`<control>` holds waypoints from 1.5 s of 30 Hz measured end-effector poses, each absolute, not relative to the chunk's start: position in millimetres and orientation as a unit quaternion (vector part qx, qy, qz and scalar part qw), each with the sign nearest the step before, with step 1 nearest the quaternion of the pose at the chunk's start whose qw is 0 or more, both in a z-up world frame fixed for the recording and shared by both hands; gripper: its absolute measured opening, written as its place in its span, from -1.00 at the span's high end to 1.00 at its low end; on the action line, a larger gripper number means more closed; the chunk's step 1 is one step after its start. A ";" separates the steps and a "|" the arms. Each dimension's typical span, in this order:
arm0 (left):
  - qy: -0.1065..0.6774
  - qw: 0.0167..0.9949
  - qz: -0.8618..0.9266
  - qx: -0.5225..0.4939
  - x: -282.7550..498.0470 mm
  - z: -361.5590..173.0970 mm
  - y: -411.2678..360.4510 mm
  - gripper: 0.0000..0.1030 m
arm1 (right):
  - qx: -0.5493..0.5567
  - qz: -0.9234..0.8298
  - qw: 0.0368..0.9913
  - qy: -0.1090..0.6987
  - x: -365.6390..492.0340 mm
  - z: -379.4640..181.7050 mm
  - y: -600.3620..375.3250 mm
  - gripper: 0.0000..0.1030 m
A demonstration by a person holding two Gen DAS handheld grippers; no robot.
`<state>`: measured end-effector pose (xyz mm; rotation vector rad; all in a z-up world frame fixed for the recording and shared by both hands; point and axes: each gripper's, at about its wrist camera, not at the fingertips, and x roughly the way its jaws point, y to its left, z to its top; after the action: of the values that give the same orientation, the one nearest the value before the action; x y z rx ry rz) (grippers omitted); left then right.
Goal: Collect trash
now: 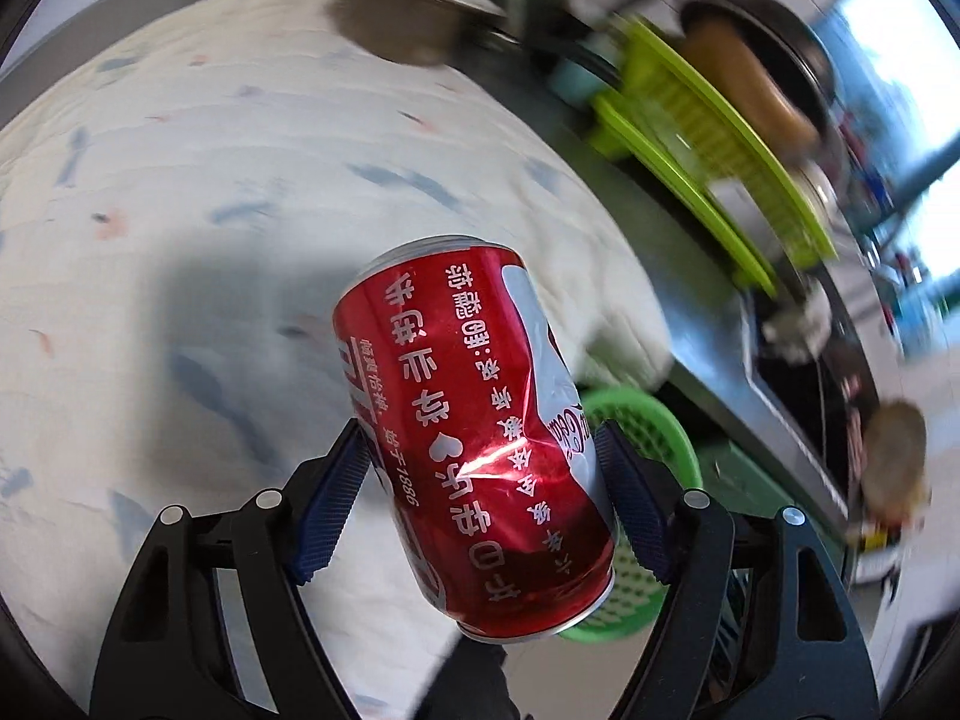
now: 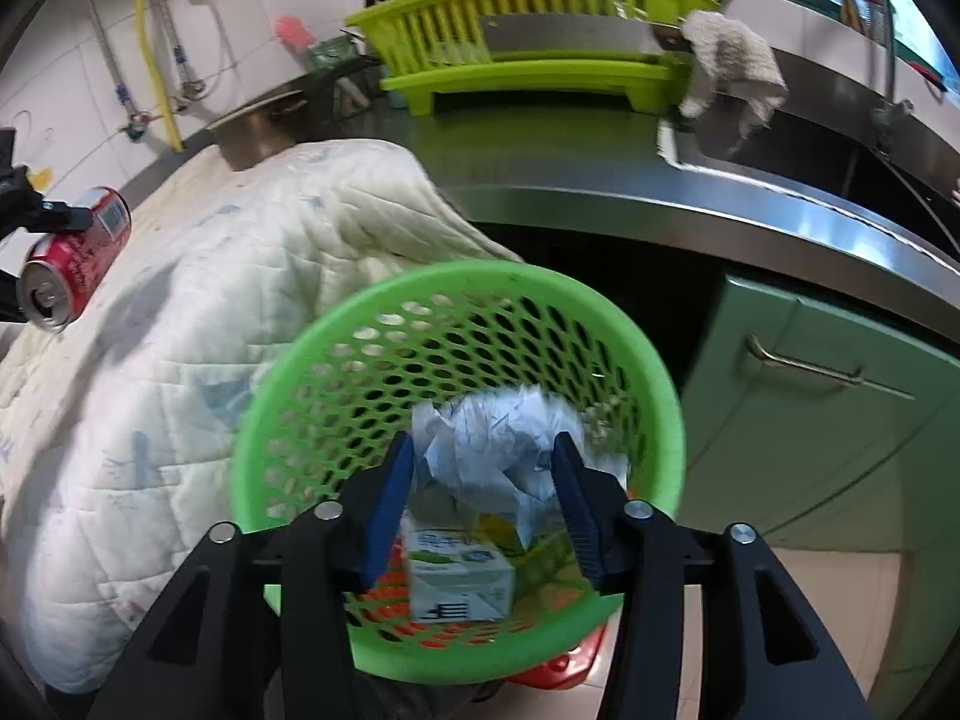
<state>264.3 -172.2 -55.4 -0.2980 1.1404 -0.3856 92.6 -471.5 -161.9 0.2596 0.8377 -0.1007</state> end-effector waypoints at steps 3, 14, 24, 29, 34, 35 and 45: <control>0.541 0.807 -0.207 -0.118 250.9 -61.4 -202.0 -0.46 | 0.137 -0.052 0.901 0.408 89.5 -167.2 -479.2 -0.05; 0.578 0.774 -0.252 -0.061 241.0 -98.1 -297.7 -0.46 | 0.166 -0.043 0.910 0.377 53.5 -153.5 -489.4 -0.33; 0.595 0.752 -0.283 -0.026 235.9 -123.2 -358.7 -0.48 | 0.170 -0.054 0.917 0.356 22.7 -143.4 -494.4 -0.36; 0.599 0.740 -0.303 -0.029 229.9 -130.4 -371.0 -0.55 | 0.176 -0.054 0.916 0.355 14.4 -144.4 -496.5 -0.37; 0.599 0.733 -0.321 -0.032 222.4 -131.5 -373.6 -0.56 | 0.182 -0.053 0.917 0.352 10.5 -143.6 -493.0 -0.37; 0.597 0.734 -0.323 -0.032 221.2 -130.6 -372.8 -0.56 | 0.182 -0.052 0.917 0.352 9.7 -143.1 -491.4 -0.37; 0.535 0.777 -0.331 -0.012 197.5 -89.9 -334.7 -0.56 | 0.158 -0.036 0.923 0.348 9.4 -134.3 -465.1 -0.44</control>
<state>197.5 -334.7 -89.9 -0.0254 1.1584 -0.7157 9.4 -465.1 -134.3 0.3251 0.7153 -0.0732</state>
